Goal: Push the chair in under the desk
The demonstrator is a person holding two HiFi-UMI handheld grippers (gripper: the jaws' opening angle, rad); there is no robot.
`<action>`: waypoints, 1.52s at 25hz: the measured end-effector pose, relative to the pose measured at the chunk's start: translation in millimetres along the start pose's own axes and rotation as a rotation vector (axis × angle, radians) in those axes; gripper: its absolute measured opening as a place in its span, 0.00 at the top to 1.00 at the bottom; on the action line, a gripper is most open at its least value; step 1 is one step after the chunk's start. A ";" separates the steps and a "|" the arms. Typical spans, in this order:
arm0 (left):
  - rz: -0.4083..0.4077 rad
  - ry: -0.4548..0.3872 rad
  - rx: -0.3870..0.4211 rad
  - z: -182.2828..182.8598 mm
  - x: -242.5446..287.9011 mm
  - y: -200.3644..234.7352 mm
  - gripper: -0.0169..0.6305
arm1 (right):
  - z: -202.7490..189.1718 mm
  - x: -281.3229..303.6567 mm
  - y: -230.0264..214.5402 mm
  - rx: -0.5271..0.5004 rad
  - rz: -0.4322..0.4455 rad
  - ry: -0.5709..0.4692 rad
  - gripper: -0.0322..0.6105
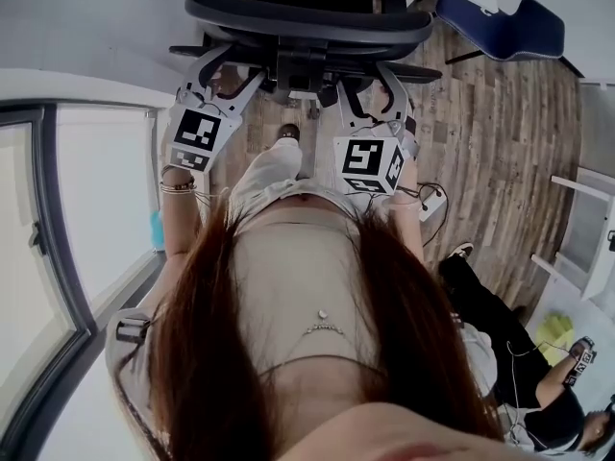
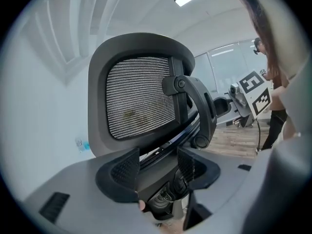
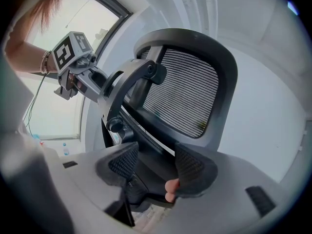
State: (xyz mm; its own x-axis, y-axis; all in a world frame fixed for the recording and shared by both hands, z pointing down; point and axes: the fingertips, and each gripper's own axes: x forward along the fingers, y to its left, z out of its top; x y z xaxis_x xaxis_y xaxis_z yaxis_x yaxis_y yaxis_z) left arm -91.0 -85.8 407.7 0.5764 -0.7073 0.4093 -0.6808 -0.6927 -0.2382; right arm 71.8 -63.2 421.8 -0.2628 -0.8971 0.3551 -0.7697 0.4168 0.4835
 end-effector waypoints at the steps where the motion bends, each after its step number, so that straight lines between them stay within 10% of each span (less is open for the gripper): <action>1: -0.003 -0.003 0.002 0.5 1.0 1.8 0.60 | 0.8 1.4 -0.5 0.004 -0.001 0.003 0.58; 38: -0.074 -0.073 0.046 -7.7 17.7 66.6 0.60 | 31.2 48.8 11.3 0.016 -0.062 0.041 0.57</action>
State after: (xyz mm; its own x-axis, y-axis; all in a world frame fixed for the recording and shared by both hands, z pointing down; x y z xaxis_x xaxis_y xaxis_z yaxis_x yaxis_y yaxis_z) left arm -129.6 -143.3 405.8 0.6570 -0.6608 0.3630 -0.6142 -0.7483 -0.2506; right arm 32.1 -106.9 419.6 -0.1908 -0.9143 0.3573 -0.7929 0.3581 0.4931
